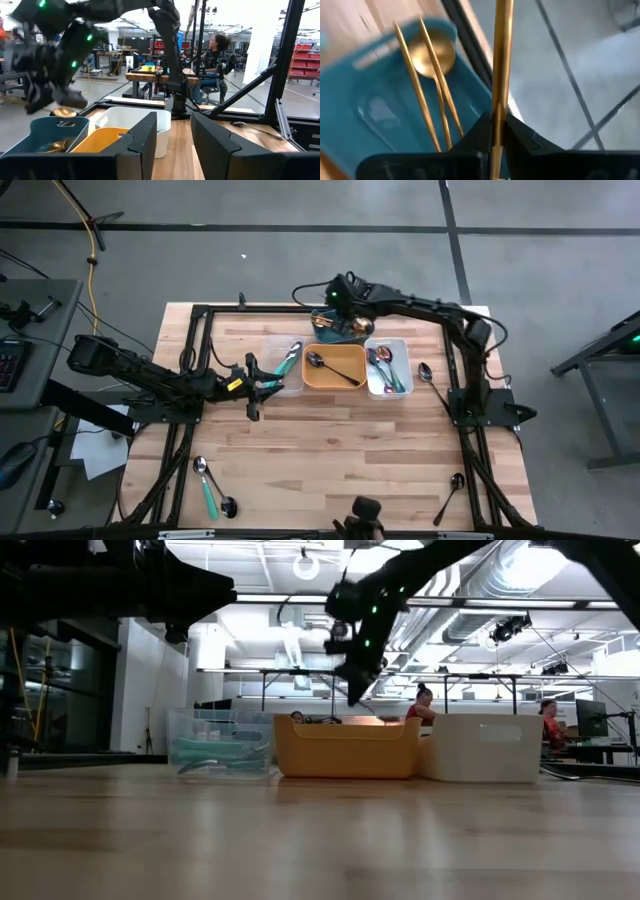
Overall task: Sort silverware by color (type)
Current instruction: Put the gold-colored spoon into the green bin, then put the silver spoon into the orange bin
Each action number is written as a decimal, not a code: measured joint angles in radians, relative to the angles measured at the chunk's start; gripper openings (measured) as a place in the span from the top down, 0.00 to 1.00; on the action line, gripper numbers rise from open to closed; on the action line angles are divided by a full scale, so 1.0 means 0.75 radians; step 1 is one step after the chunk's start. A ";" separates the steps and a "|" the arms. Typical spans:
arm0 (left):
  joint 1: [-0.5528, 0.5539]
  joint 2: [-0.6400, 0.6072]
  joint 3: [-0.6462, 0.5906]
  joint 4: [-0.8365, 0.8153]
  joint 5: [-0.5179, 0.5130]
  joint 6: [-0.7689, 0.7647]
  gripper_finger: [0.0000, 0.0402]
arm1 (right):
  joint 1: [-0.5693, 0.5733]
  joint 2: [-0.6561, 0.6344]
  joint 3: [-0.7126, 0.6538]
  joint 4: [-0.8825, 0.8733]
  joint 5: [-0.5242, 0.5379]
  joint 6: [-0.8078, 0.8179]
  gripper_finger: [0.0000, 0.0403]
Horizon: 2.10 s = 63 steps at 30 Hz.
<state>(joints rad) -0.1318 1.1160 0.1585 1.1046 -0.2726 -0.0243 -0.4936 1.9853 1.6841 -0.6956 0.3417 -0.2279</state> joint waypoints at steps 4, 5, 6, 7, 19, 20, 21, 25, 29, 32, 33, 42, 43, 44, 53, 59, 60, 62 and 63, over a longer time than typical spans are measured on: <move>0.000 0.000 0.000 0.000 0.000 0.000 0.71 | -0.007 0.084 0.010 -0.050 0.002 -0.038 0.96; 0.000 0.000 0.000 0.000 0.000 0.001 0.71 | -0.007 0.093 0.010 -0.050 -0.001 -0.049 0.96; 0.000 0.000 0.000 0.000 0.000 0.001 0.71 | -0.007 0.098 0.010 -0.053 -0.002 -0.059 0.96; 0.000 0.000 0.000 0.000 0.000 0.001 0.71 | -0.007 0.101 0.011 -0.058 -0.001 -0.069 0.96; 0.000 0.000 0.000 0.000 -0.001 0.001 0.71 | -0.007 0.108 0.011 -0.157 -0.004 -0.118 0.91; 0.000 0.000 0.000 0.000 -0.001 0.001 0.71 | -0.005 0.108 0.011 -0.157 -0.005 -0.118 0.88; 0.000 0.000 0.000 0.000 -0.001 0.001 0.71 | -0.003 0.108 0.011 -0.157 -0.007 -0.117 0.84; 0.000 0.000 0.000 0.000 -0.001 0.001 0.71 | 0.013 0.108 0.011 -0.156 -0.007 -0.122 0.72; 0.000 0.000 0.000 0.000 -0.001 0.001 0.71 | 0.031 0.108 0.031 -0.209 0.013 -0.126 0.65; 0.000 0.000 0.000 0.000 -0.001 0.001 0.71 | 0.040 0.094 0.055 -0.276 0.029 -0.104 0.64; 0.000 0.000 0.000 0.000 -0.001 0.001 0.71 | 0.041 0.082 0.055 -0.305 0.029 -0.089 0.64; 0.000 0.000 0.000 -0.009 0.009 0.002 0.71 | 0.084 -0.313 -0.281 -0.251 -0.248 0.088 0.63; 0.000 0.000 0.000 -0.009 0.010 0.002 0.71 | 0.105 -0.388 -0.370 -0.184 -0.258 0.104 0.63; 0.000 0.000 0.000 -0.009 0.010 0.002 0.71 | 0.130 -0.468 -0.466 -0.107 -0.260 0.128 0.63; 0.000 0.000 0.000 -0.033 0.010 0.035 0.71 | 0.506 -1.043 -1.283 0.925 -0.282 0.375 0.63; 0.000 0.000 0.000 -0.032 0.011 0.048 0.71 | 0.659 -1.113 -1.622 1.619 -0.279 0.331 0.63; 0.000 0.000 0.000 -0.032 0.011 0.048 0.71 | 0.668 -1.113 -1.654 1.684 -0.278 0.332 0.63; 0.000 0.000 0.000 -0.032 0.011 0.048 0.71 | 0.678 -1.112 -1.693 1.751 -0.276 0.339 0.63; 0.000 0.000 0.000 -0.032 0.011 0.048 0.71 | 0.680 -1.112 -1.704 1.752 -0.276 0.340 0.63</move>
<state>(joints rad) -0.1316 1.1160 0.1585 1.0807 -0.2646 0.0116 0.0162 1.1511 0.4064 0.6182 0.1345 0.0269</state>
